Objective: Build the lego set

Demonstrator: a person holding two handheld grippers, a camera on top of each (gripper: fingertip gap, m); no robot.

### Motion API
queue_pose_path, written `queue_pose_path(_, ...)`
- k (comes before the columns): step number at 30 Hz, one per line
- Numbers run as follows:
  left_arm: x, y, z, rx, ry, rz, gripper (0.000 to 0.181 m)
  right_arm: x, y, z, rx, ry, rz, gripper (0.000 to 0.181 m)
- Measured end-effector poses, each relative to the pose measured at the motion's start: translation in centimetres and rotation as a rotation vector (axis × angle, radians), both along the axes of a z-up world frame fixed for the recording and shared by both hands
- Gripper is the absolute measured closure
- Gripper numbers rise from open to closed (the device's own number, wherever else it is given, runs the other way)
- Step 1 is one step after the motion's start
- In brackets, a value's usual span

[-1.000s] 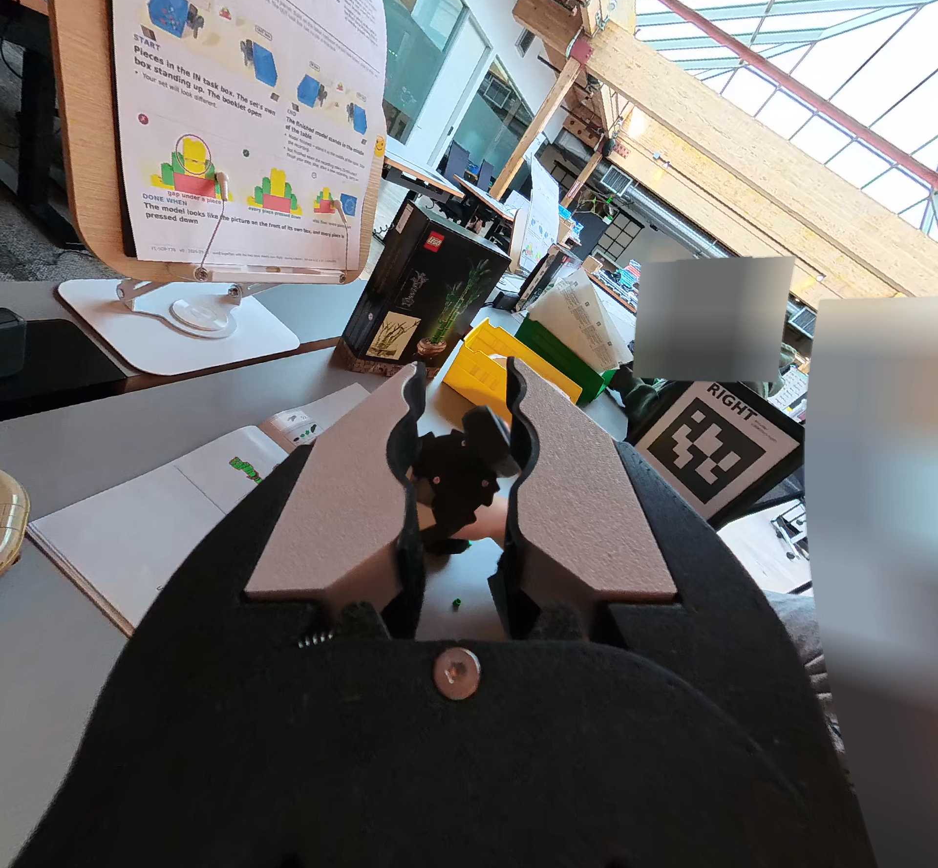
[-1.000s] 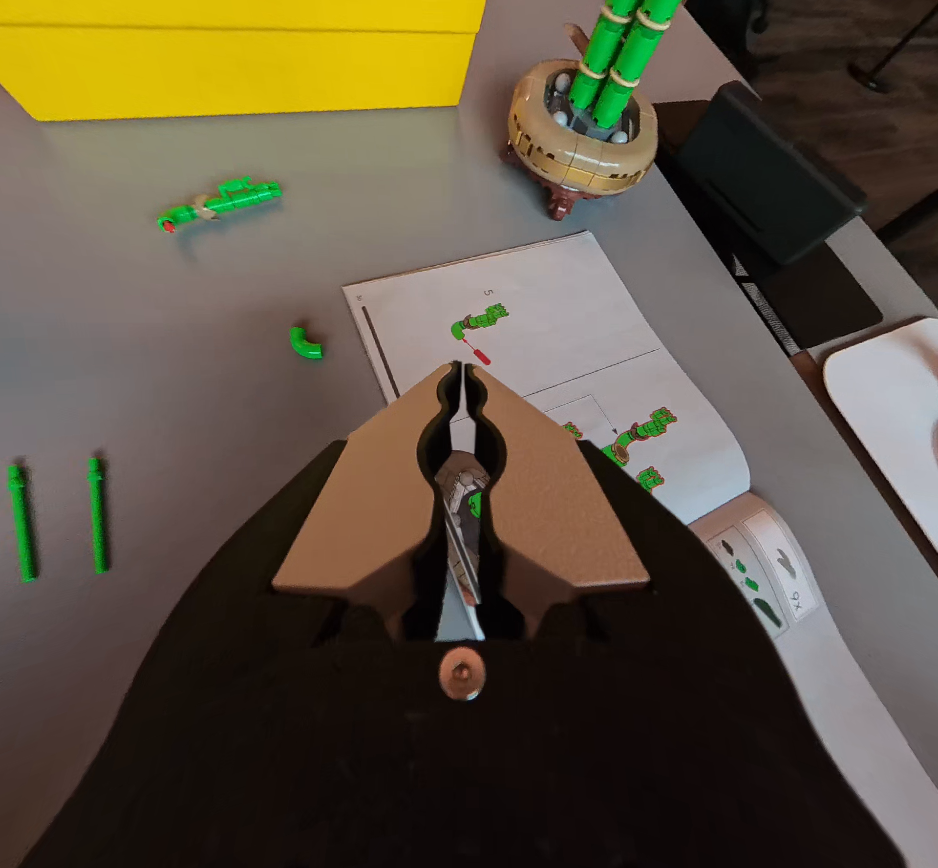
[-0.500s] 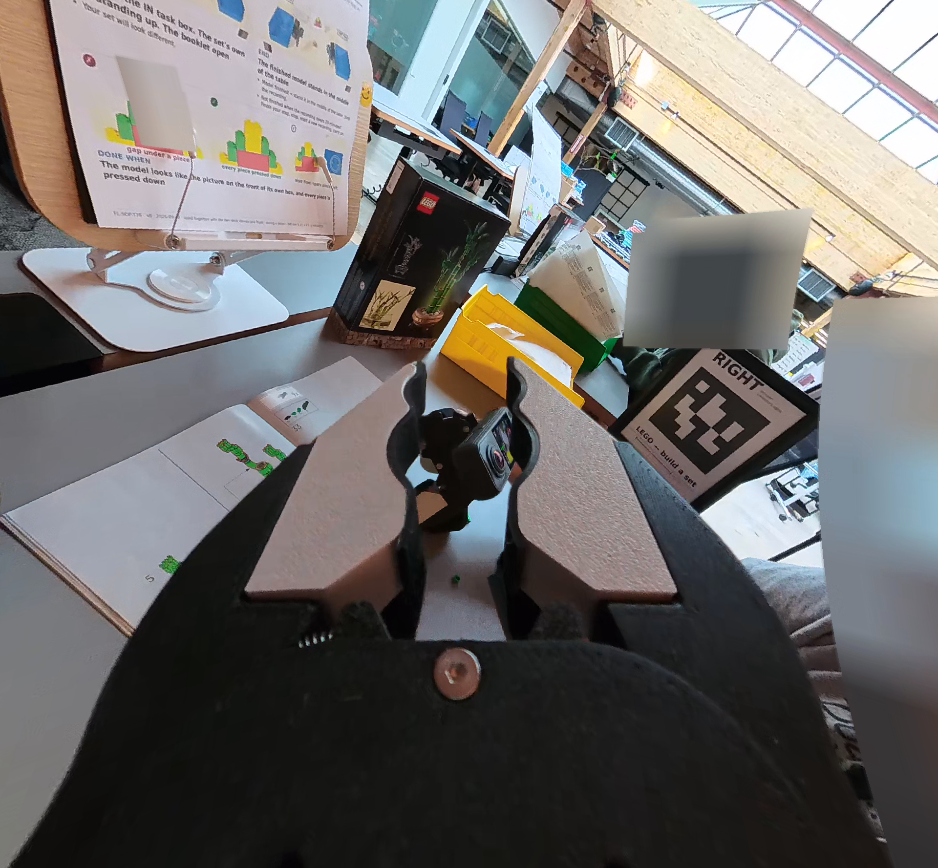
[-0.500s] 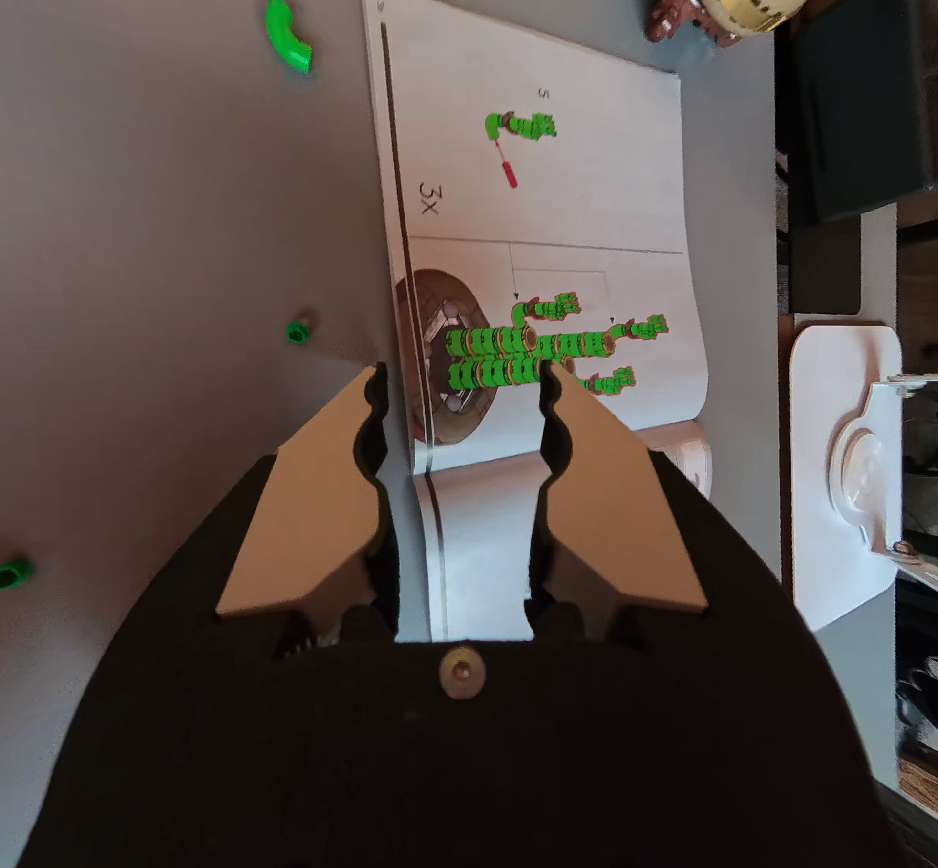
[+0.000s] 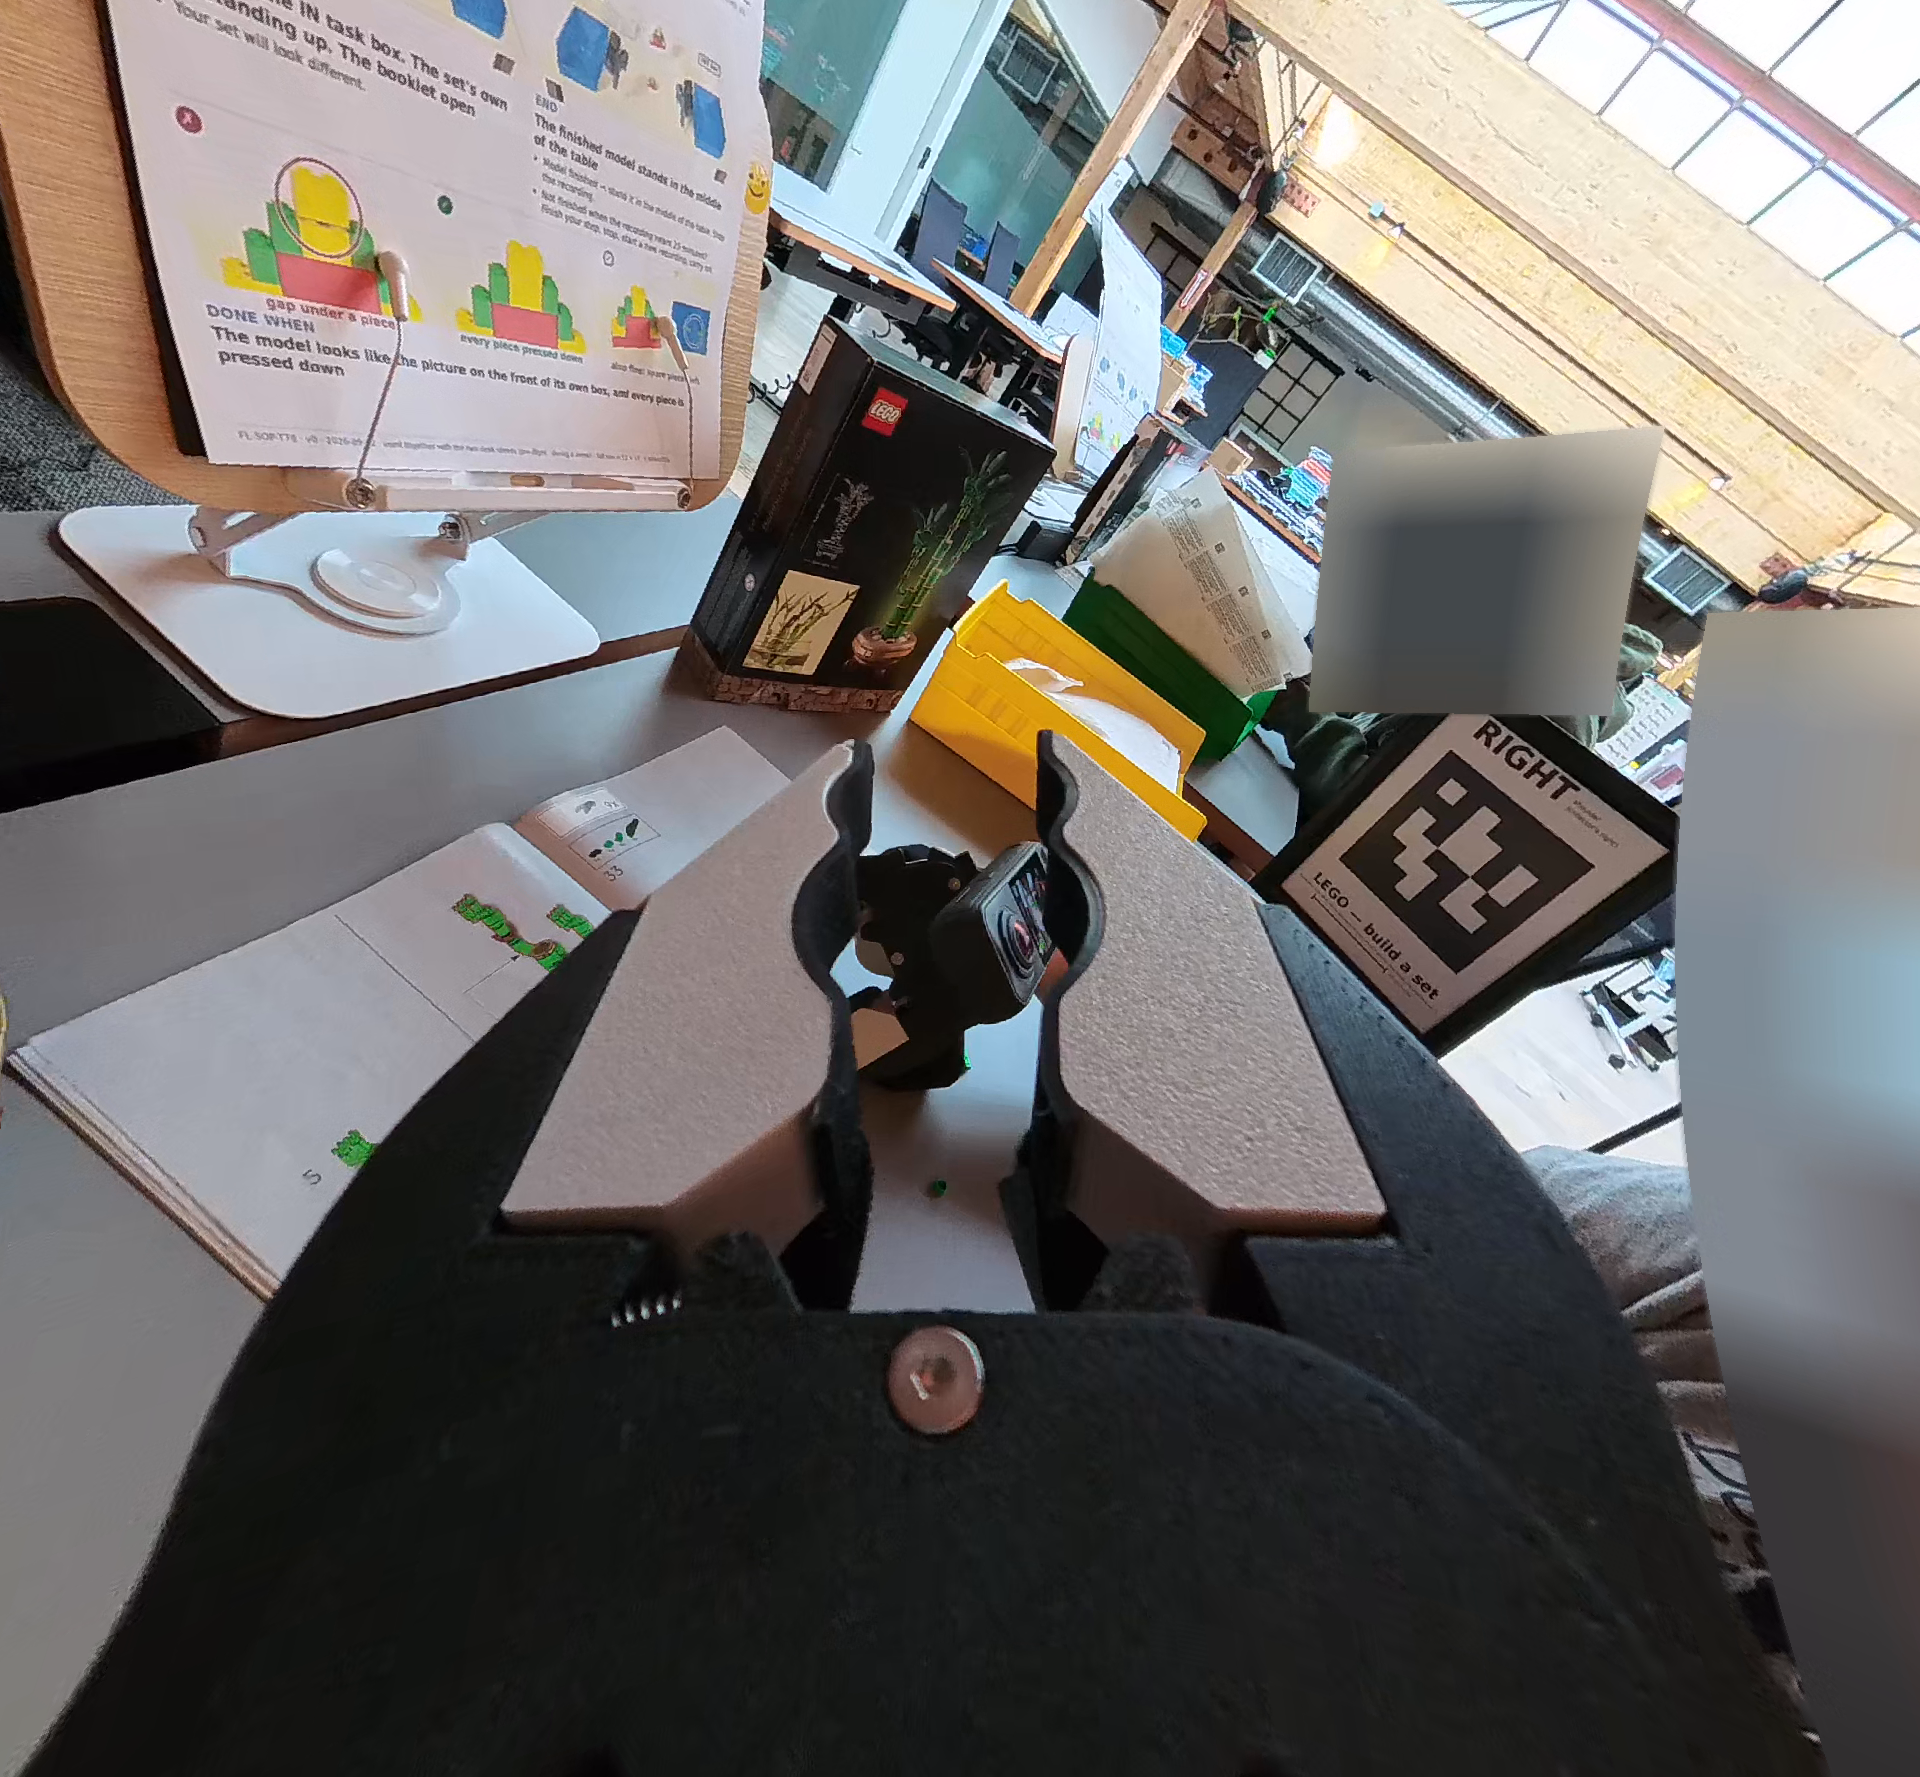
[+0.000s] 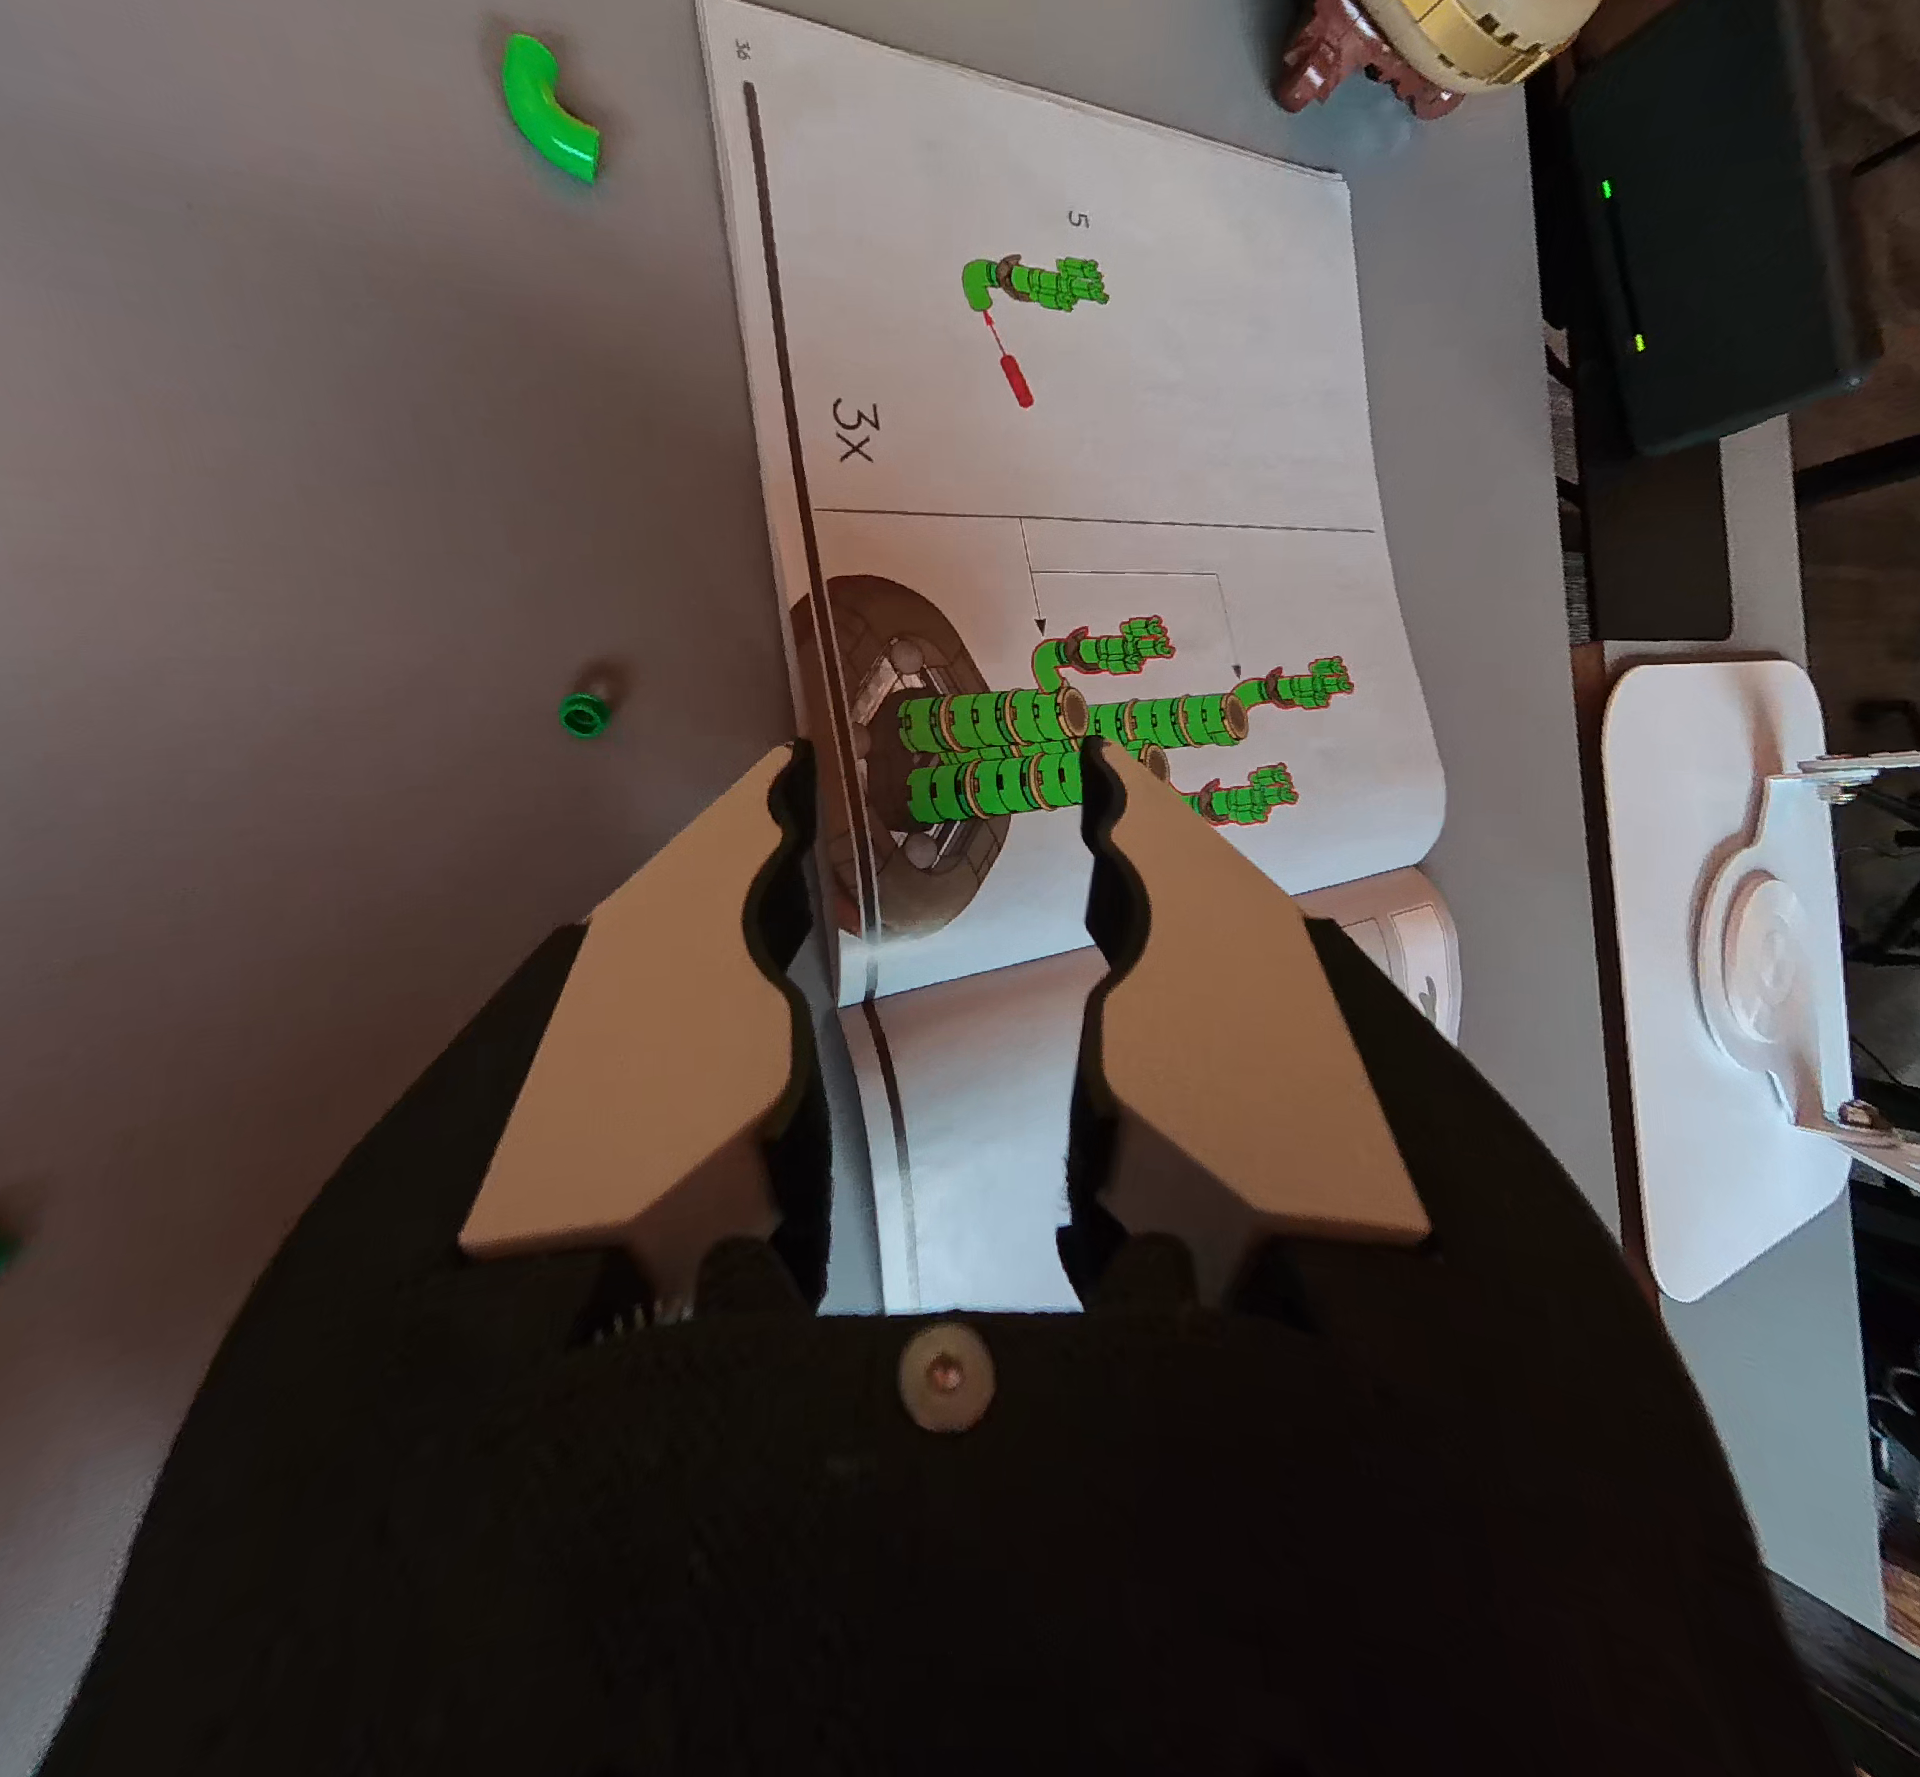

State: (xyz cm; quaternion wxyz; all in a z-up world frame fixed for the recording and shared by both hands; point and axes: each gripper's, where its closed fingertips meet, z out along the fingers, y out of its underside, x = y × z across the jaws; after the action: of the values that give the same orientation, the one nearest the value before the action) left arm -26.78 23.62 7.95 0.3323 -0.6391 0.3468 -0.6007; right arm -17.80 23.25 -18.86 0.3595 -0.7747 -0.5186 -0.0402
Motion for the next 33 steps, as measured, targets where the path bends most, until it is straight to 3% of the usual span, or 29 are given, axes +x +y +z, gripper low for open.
queue_pose_path(10,0.1,0.0,-0.1,-0.003,0.004,-0.003,0.153,0.5,0.1,1.2,0.052,0.018,-0.016,0.132)
queue_pose_path(19,0.3,-0.3,-0.2,-0.002,0.009,-0.014,0.152,2.6,0.3,1.8,0.173,-0.097,-0.083,0.139)
queue_pose_path(26,0.1,-0.3,0.0,-0.001,0.005,-0.015,0.152,6.7,0.2,3.8,0.302,-0.15,-0.263,0.138)
queue_pose_path(30,0.1,-0.4,0.0,-0.002,0.005,-0.014,0.152,9.7,-2.3,5.8,0.389,-0.147,-0.357,0.136)
queue_pose_path(33,0.2,-0.5,0.0,-0.002,0.009,-0.018,0.152,13.9,-4.5,8.3,0.446,-0.072,-0.476,0.142)
